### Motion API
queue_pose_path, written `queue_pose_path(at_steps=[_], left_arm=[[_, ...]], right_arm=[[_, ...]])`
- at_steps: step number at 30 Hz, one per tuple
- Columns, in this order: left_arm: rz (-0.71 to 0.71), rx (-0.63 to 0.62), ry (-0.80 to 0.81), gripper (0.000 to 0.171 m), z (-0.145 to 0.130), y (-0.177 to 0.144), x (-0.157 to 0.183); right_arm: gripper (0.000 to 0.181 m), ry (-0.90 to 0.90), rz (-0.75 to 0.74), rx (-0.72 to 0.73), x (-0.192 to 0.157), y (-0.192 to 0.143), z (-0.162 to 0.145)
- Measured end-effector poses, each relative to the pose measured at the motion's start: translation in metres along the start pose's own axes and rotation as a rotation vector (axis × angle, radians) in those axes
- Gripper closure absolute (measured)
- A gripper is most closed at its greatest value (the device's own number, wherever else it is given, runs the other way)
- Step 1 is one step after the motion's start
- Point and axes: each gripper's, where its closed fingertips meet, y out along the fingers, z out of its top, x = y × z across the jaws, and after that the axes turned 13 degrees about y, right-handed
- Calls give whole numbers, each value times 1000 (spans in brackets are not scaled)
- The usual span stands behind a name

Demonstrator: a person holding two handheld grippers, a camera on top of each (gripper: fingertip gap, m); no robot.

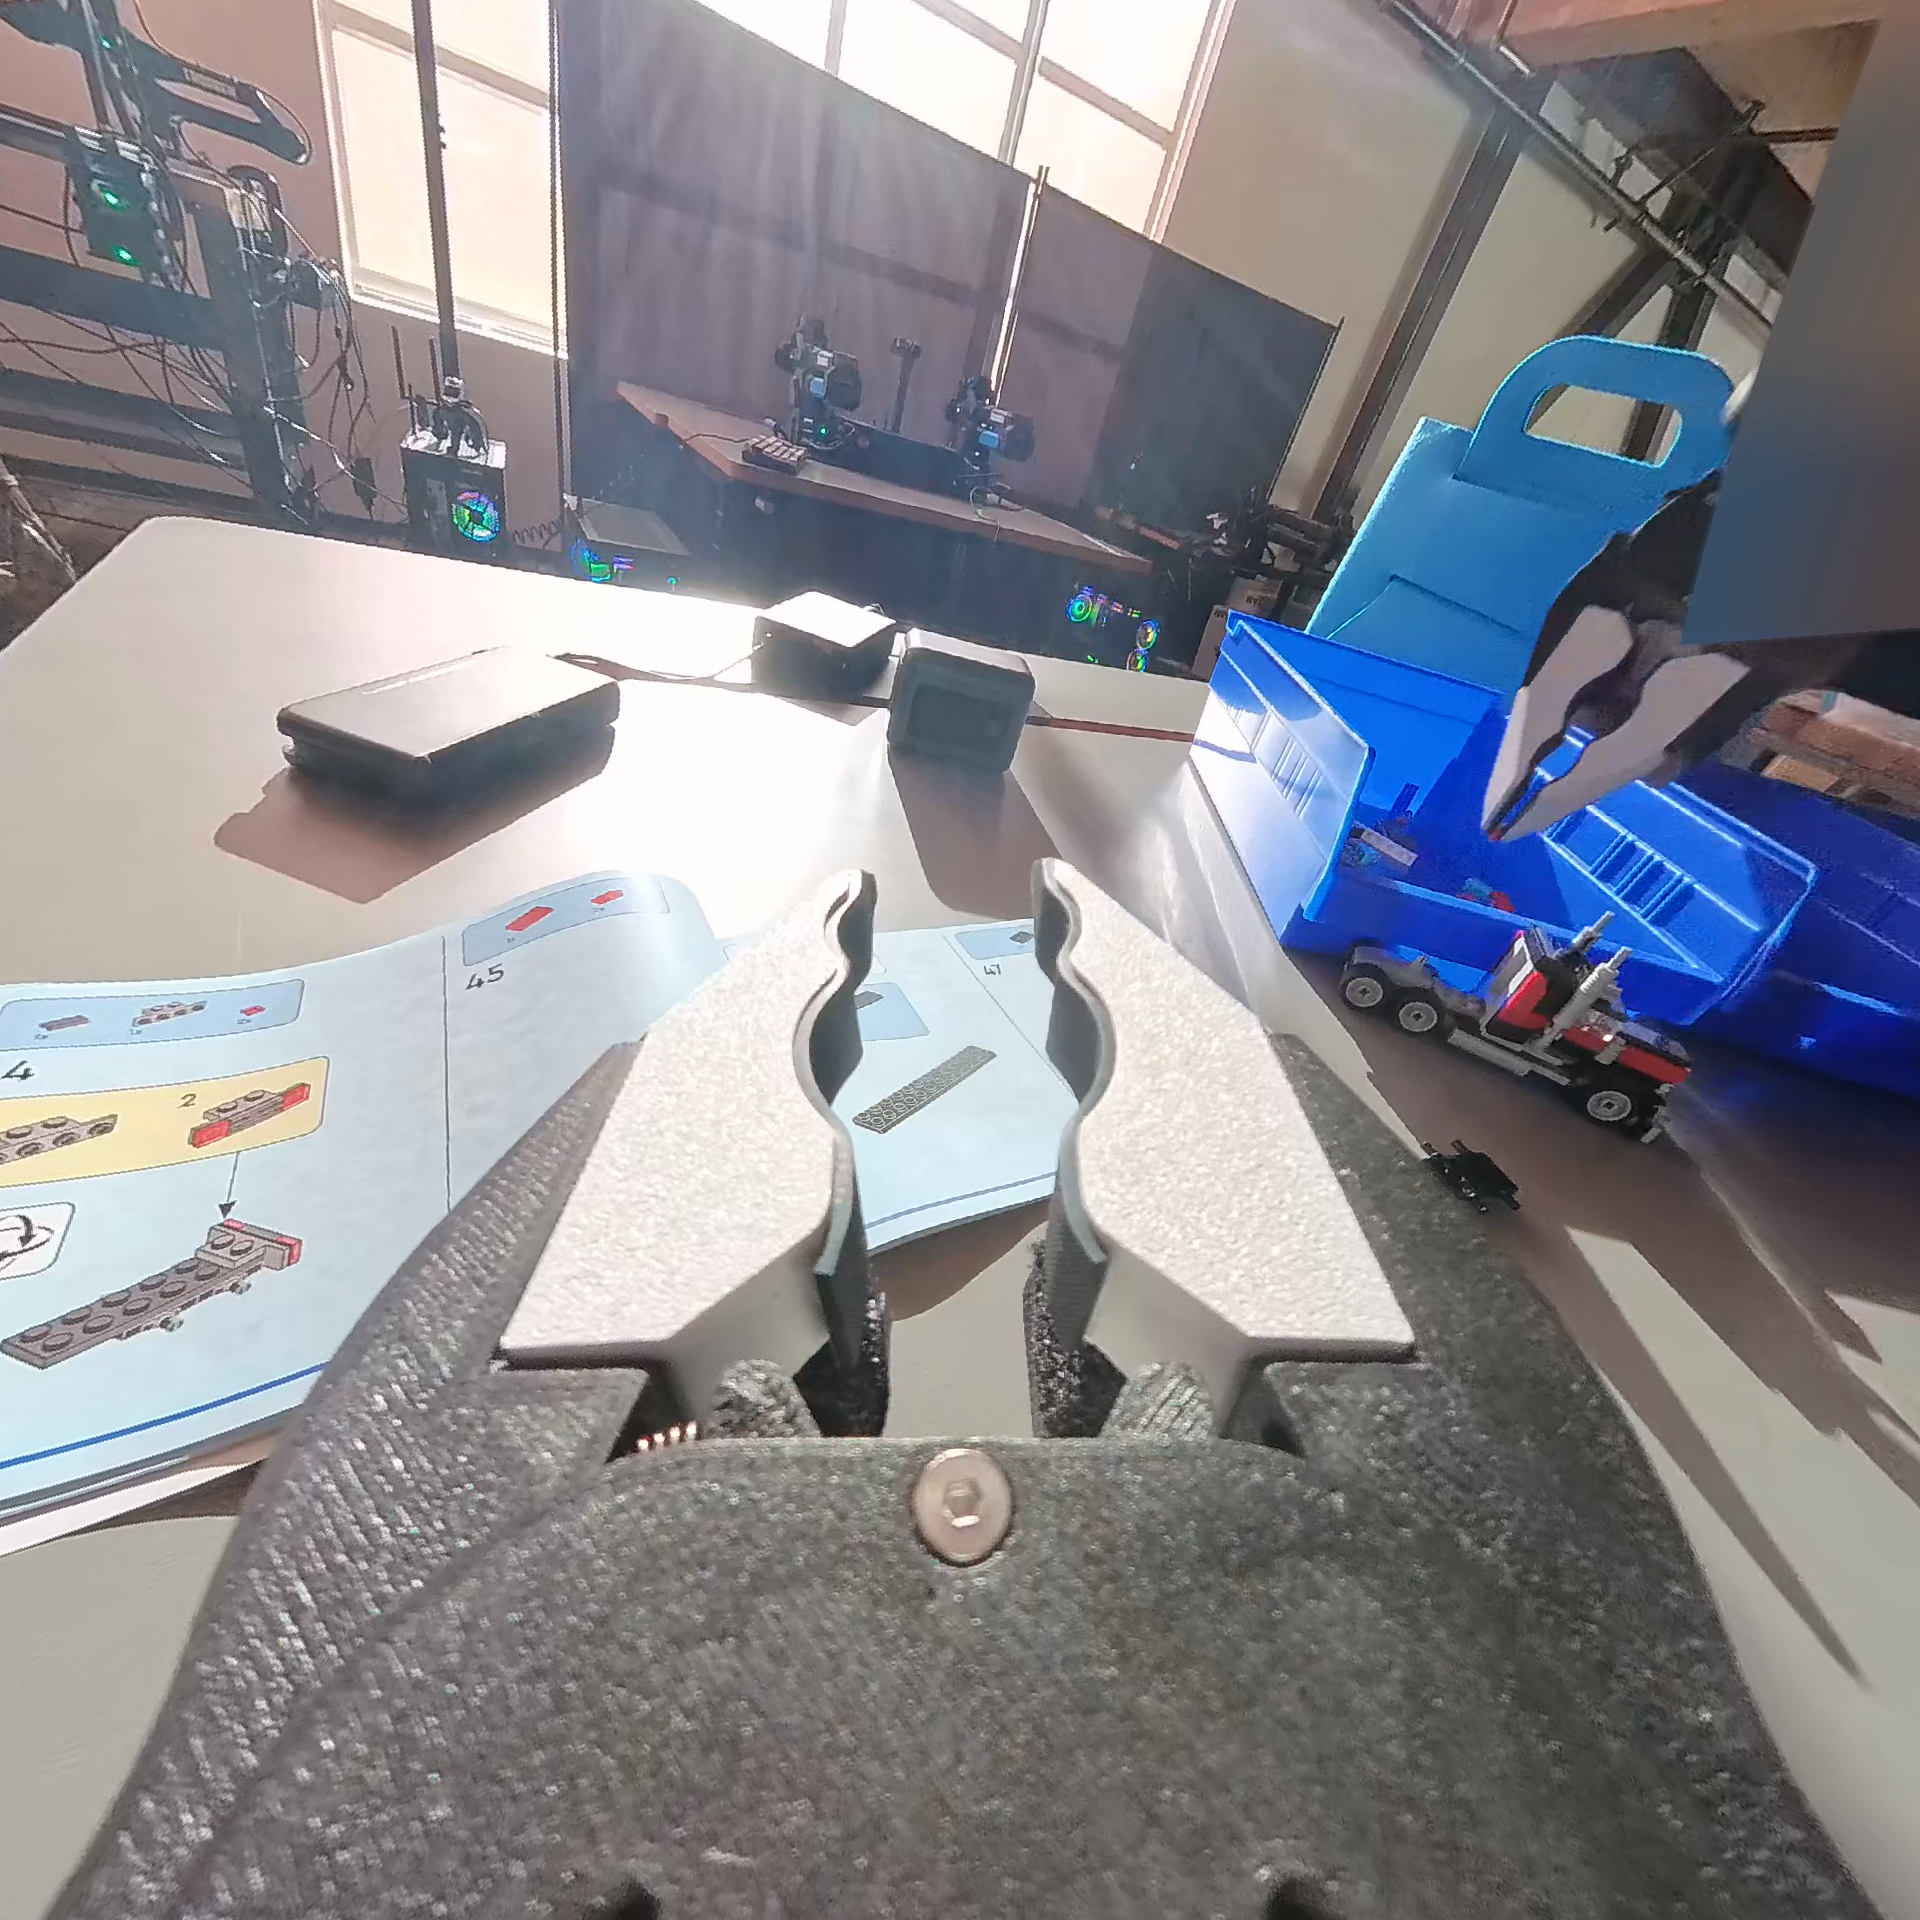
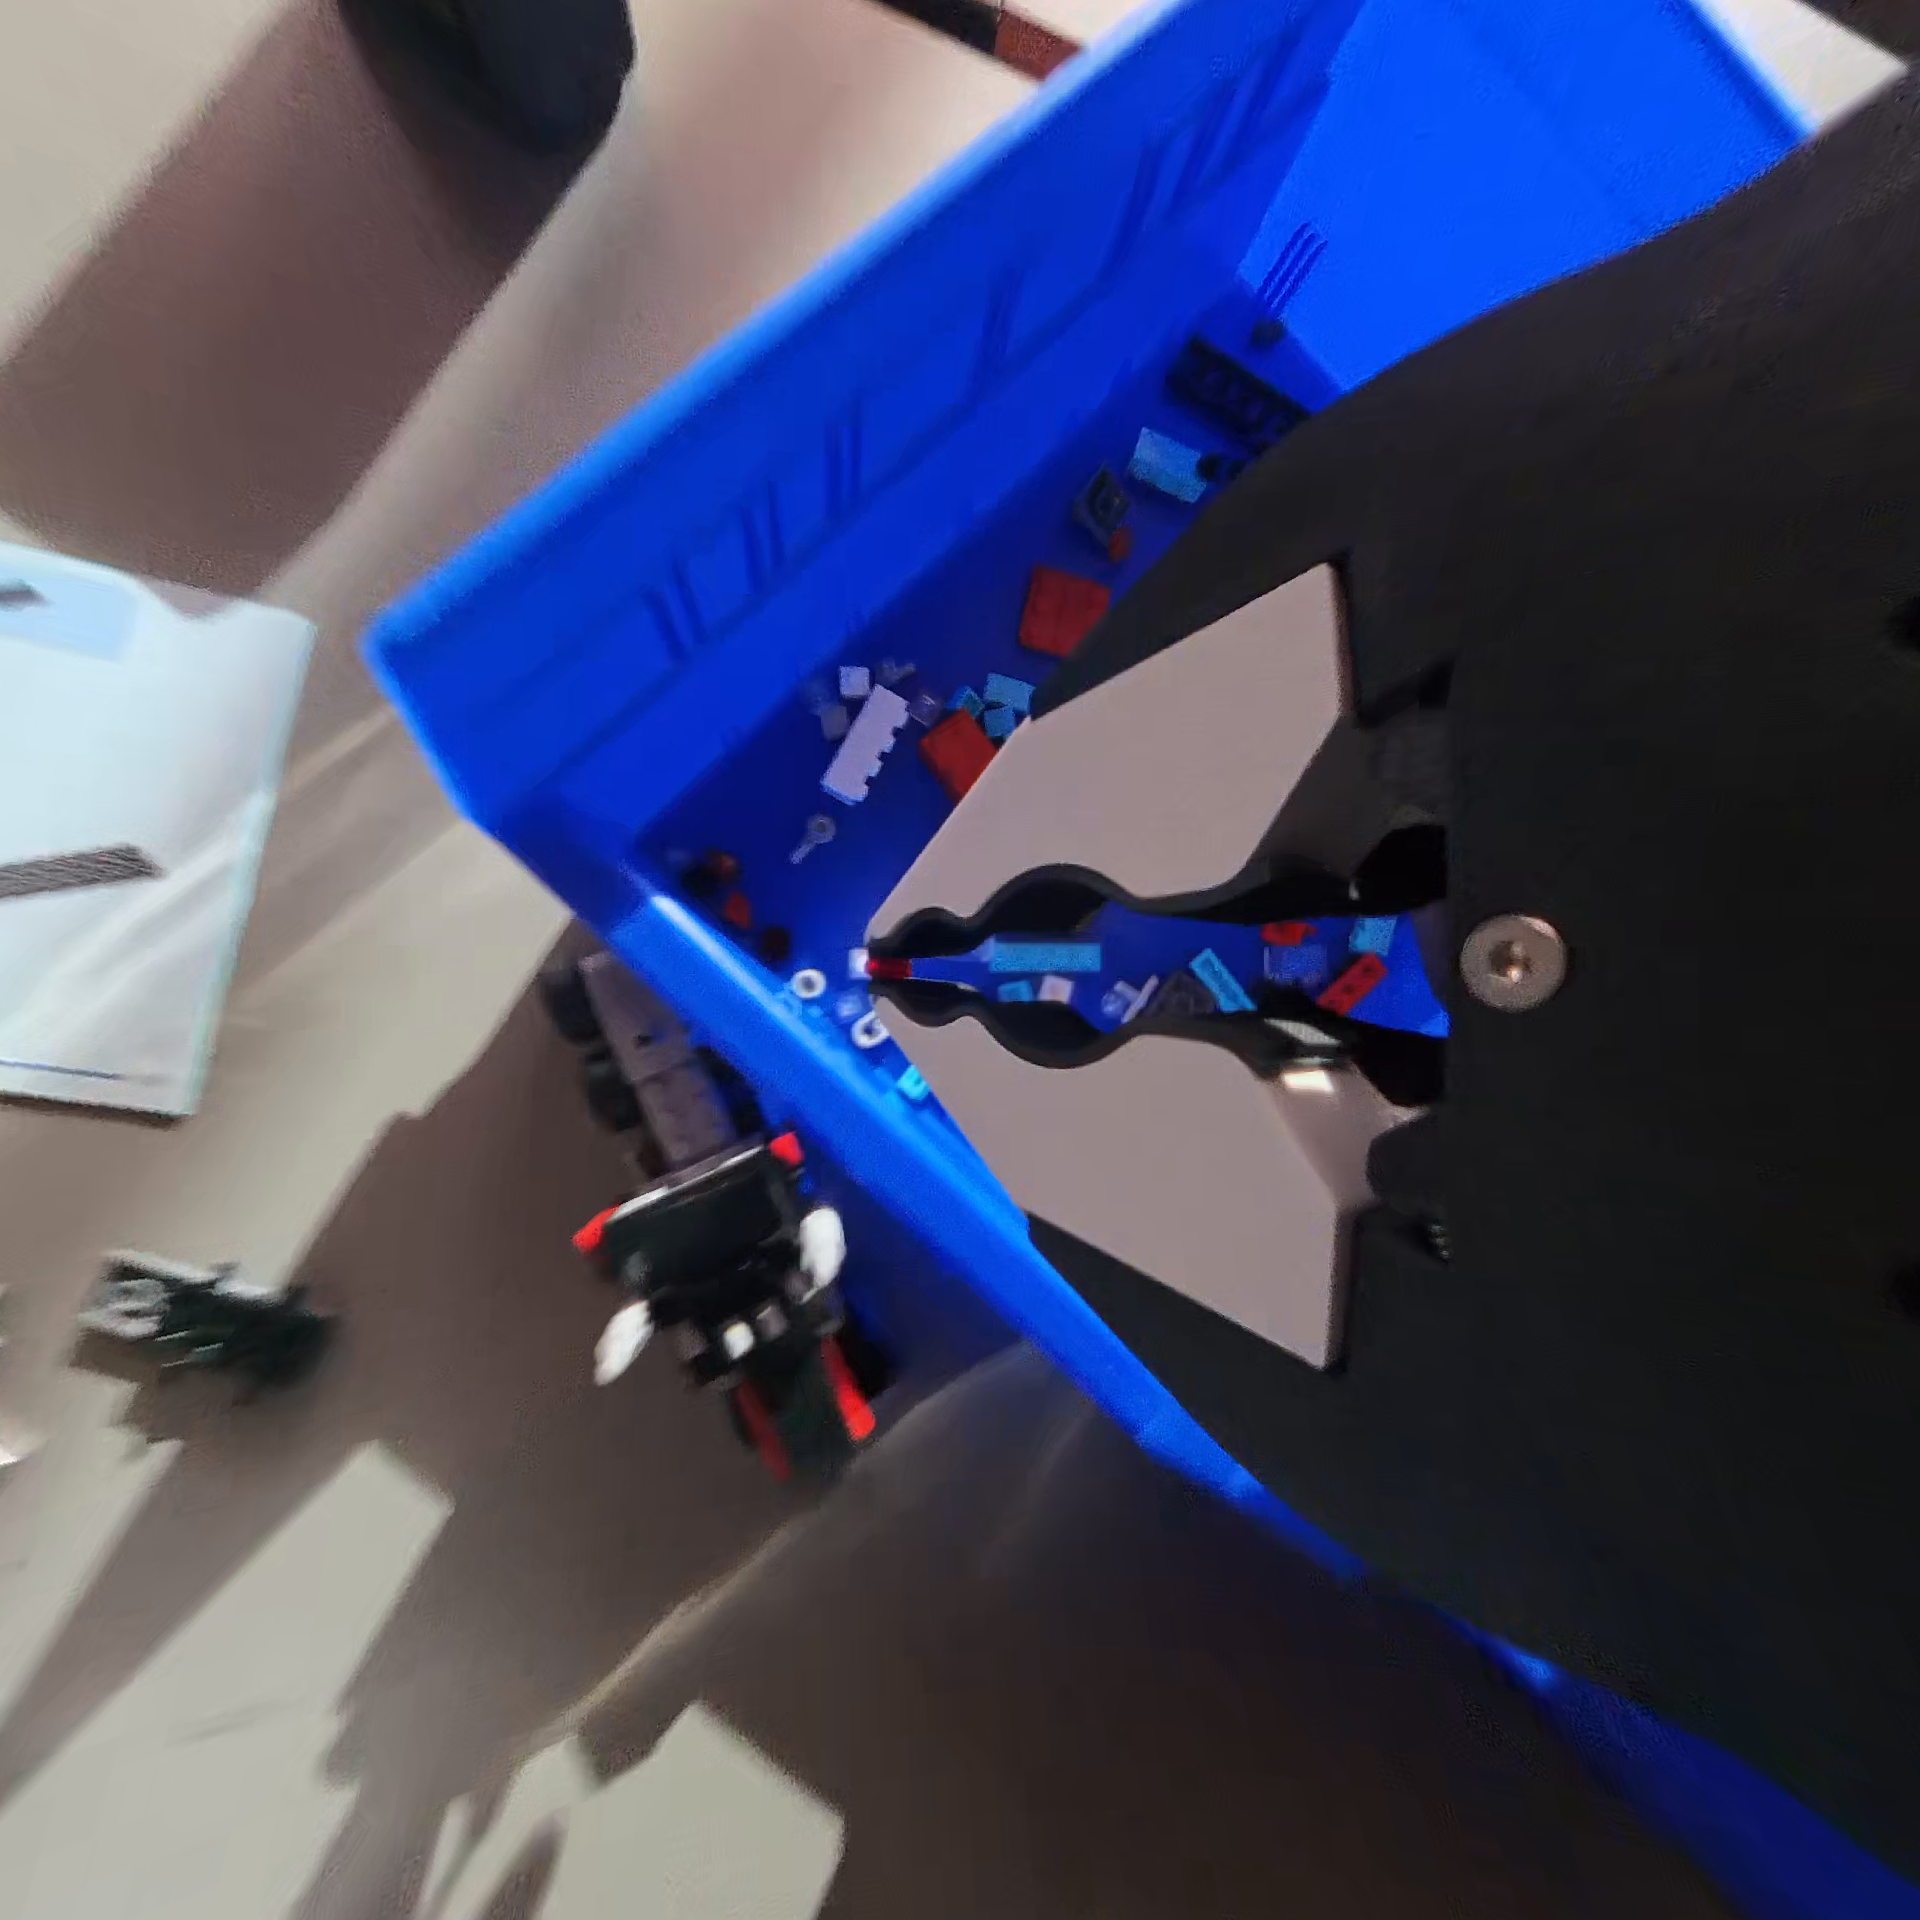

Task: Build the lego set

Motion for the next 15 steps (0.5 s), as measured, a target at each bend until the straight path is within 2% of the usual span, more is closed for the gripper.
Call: queue_pose_path(at_steps=[4,7,11,15], left_arm=[[-2,28,3,140,4,-3,1],[-8,72,15,140,9,-8,3],[-33,136,19,140,17,-18,8],[-59,210,-16,141,27,-30,7]], right_arm=[[174,144,-81,89,-29,-23,38],[174,246,-42,181,-65,-26,70],[174,335,-11,281,-102,-7,107],[174,375,4,367,-122,30,144]])
